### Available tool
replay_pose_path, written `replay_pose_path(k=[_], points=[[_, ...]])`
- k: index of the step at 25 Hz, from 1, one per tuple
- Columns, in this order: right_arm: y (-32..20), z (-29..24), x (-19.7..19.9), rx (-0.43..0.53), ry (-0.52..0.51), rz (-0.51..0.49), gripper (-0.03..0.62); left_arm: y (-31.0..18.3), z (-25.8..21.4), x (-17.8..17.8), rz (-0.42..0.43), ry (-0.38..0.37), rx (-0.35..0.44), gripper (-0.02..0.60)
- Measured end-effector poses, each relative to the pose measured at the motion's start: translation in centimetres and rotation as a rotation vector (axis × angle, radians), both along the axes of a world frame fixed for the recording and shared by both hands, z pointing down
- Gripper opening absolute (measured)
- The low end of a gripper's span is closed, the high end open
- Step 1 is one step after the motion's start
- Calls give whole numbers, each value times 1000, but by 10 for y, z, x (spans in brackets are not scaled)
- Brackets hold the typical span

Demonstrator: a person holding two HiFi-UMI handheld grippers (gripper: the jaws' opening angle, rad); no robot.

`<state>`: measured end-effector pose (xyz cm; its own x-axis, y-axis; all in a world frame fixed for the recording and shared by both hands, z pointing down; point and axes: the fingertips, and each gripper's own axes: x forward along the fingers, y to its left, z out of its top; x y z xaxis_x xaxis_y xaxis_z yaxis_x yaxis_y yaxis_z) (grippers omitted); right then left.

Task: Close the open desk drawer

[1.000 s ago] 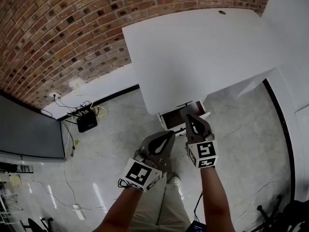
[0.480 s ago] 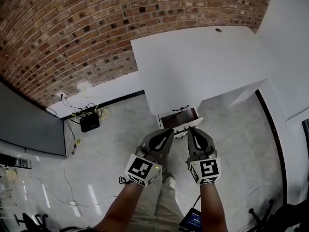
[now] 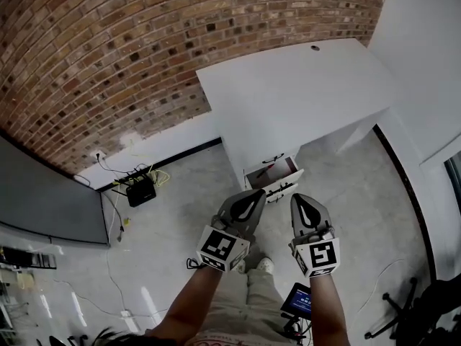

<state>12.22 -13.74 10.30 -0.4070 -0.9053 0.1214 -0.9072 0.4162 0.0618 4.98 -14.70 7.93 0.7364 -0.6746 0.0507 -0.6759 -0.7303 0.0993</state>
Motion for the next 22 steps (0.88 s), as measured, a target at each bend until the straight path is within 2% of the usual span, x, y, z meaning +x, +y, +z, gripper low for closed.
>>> replay_pose_path(k=[5, 9, 17, 22], points=[[9, 4, -8, 12, -22, 50, 11, 5, 4, -12, 42, -7, 17, 5], [11, 22, -14, 28, -18, 68, 11, 6, 24, -23, 43, 3, 22, 5], [12, 109, -5, 26, -1, 66, 11, 7, 107, -20, 19, 9, 44, 5], [8, 164, 7, -19, -4, 47, 12, 0, 151, -15, -43, 11, 31, 5]])
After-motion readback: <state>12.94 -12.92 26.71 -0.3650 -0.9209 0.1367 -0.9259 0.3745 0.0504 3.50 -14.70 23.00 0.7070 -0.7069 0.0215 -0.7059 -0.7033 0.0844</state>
